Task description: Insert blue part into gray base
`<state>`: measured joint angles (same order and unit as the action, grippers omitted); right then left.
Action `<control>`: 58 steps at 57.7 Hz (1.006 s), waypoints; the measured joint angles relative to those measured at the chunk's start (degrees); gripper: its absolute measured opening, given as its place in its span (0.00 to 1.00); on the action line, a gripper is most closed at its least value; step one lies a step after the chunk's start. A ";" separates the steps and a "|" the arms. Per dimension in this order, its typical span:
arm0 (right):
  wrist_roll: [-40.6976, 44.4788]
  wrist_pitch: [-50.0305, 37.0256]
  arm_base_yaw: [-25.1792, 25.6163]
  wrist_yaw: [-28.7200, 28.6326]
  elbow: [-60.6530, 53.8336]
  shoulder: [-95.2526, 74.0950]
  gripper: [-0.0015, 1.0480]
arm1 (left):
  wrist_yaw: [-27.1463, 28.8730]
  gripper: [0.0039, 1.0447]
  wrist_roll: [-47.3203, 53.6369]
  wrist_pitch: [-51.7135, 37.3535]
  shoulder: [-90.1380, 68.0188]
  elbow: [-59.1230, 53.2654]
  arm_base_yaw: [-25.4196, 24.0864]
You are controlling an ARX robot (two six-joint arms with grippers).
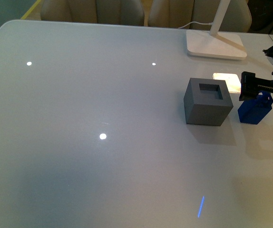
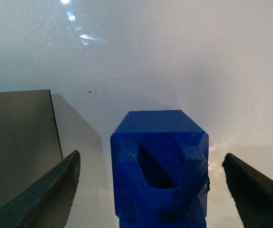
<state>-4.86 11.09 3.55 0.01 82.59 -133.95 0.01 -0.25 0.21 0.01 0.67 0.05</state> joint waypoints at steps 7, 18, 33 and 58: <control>-0.11 0.26 -0.07 -0.02 0.11 0.00 0.62 | 0.00 0.93 0.00 0.00 0.00 0.00 0.00; -0.13 -0.20 0.28 -0.46 -1.22 0.68 0.43 | 0.00 0.93 0.02 0.00 0.00 0.00 0.00; -0.42 -0.50 0.61 -2.36 -6.47 7.34 0.43 | 0.00 0.93 0.00 0.00 0.00 0.00 0.00; -5.99 4.83 -5.97 -3.65 -3.02 16.83 0.43 | 0.00 0.93 0.00 0.00 0.00 0.00 0.00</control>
<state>-10.85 15.92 -2.42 -3.64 79.57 -117.12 0.01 -0.25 0.21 0.01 0.67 0.05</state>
